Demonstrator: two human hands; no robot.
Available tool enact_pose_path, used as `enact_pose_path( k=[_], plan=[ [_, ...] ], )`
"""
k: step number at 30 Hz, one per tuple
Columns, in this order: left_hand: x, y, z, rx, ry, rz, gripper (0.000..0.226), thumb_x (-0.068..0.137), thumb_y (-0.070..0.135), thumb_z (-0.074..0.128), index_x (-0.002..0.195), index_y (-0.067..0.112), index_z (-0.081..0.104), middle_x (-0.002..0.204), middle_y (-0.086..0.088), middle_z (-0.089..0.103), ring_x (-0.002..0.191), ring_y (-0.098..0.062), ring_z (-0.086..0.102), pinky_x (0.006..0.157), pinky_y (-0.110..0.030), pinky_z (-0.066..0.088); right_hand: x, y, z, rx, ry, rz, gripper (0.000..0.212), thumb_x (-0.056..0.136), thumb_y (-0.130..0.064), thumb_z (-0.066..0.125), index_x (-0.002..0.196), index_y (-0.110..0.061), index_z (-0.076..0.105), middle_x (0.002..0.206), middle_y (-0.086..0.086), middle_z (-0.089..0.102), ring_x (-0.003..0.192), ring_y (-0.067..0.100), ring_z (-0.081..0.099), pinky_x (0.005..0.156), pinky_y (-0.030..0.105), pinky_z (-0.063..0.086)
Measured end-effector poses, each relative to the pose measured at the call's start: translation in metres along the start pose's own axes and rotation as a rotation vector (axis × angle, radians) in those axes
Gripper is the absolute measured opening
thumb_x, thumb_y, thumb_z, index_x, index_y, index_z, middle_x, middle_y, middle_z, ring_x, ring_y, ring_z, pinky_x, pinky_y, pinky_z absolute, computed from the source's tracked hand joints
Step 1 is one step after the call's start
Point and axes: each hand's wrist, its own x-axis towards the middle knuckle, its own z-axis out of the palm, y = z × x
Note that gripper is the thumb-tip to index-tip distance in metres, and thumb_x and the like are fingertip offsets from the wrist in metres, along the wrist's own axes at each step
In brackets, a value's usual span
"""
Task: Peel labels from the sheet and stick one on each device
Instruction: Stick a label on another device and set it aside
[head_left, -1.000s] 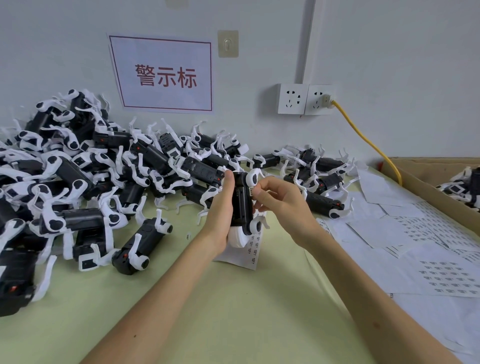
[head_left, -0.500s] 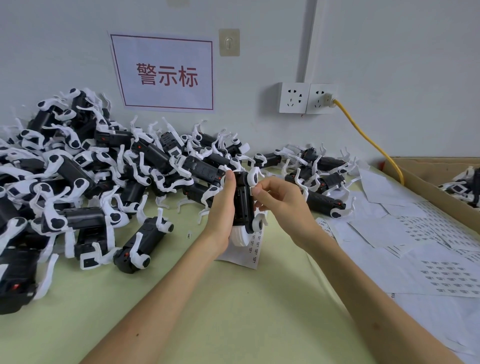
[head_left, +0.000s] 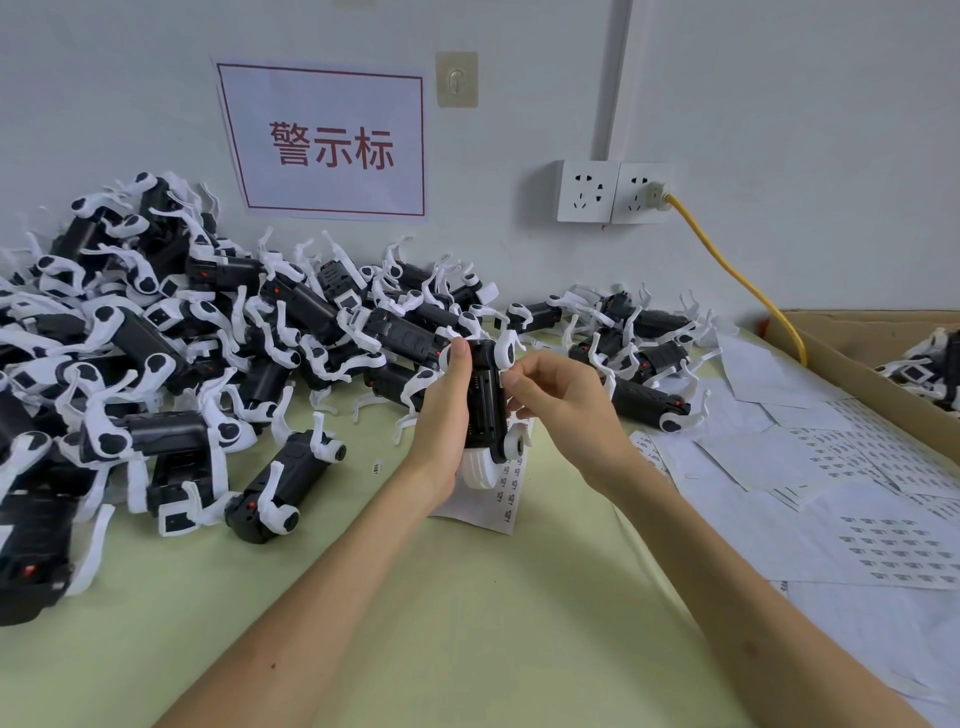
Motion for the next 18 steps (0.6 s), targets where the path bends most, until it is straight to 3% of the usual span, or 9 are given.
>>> enact_pose_path(
  k=[9,14,16,18],
  plan=[
    [0.0019,-0.0041,-0.0025,0.038,0.001,0.054,0.061,0.104,0.060,0.035,0.078,0.027,0.080,0.083,-0.004,0.078,0.076,-0.013,0.074,0.063,-0.023,0.060,-0.0005,0.0001,-0.0009,0.001,0.010,0.034,0.016,0.099,-0.013,0.065,0.084,-0.008,0.067,0.072,0.001,0.070,0.069,0.011,0.064,0.071,0.024,0.054],
    [0.0032,-0.0025,-0.0029,0.074,0.024,0.038,0.074,0.094,0.070,0.038,0.100,0.004,0.072,0.083,-0.011,0.068,0.074,-0.016,0.067,0.063,-0.025,0.058,0.0016,0.0015,-0.0042,0.047,0.036,0.139,0.033,0.091,-0.026,0.077,0.067,-0.012,0.060,0.058,-0.005,0.061,0.059,0.008,0.057,0.069,0.022,0.054],
    [0.0029,-0.0013,-0.0038,0.030,0.018,-0.008,0.075,0.085,0.078,0.039,0.097,0.013,0.073,0.078,-0.005,0.069,0.071,-0.014,0.067,0.064,-0.026,0.058,0.0020,0.0018,-0.0057,0.035,0.056,0.190,0.044,0.086,-0.035,0.081,0.060,-0.014,0.052,0.054,-0.005,0.054,0.055,0.009,0.051,0.070,0.025,0.051],
    [0.0017,0.0000,-0.0045,-0.029,-0.039,-0.091,0.072,0.079,0.083,0.041,0.090,0.021,0.076,0.076,-0.001,0.072,0.072,-0.015,0.070,0.066,-0.029,0.059,0.0019,0.0015,-0.0059,0.089,0.017,0.239,0.042,0.087,-0.037,0.078,0.064,-0.013,0.053,0.060,-0.004,0.055,0.057,0.011,0.047,0.070,0.028,0.047]
  ],
)
